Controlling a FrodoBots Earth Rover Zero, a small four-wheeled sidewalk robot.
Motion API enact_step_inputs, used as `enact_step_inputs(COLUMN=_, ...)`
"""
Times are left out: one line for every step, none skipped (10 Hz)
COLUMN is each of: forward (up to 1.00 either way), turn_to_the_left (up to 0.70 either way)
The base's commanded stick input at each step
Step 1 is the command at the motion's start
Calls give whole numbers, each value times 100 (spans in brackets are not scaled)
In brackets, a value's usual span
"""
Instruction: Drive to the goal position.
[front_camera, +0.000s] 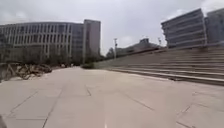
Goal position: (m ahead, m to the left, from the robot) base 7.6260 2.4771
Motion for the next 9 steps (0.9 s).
enact_step_inputs(forward=100, turn_to_the_left=0)
enact_step_inputs(forward=100, turn_to_the_left=0)
enact_step_inputs(forward=100, turn_to_the_left=17)
enact_step_inputs(forward=100, turn_to_the_left=34)
enact_step_inputs(forward=100, turn_to_the_left=7)
enact_step_inputs(forward=100, turn_to_the_left=0)
enact_step_inputs(forward=100, turn_to_the_left=0)
enact_step_inputs(forward=100, turn_to_the_left=0)
enact_step_inputs(forward=100, turn_to_the_left=0)
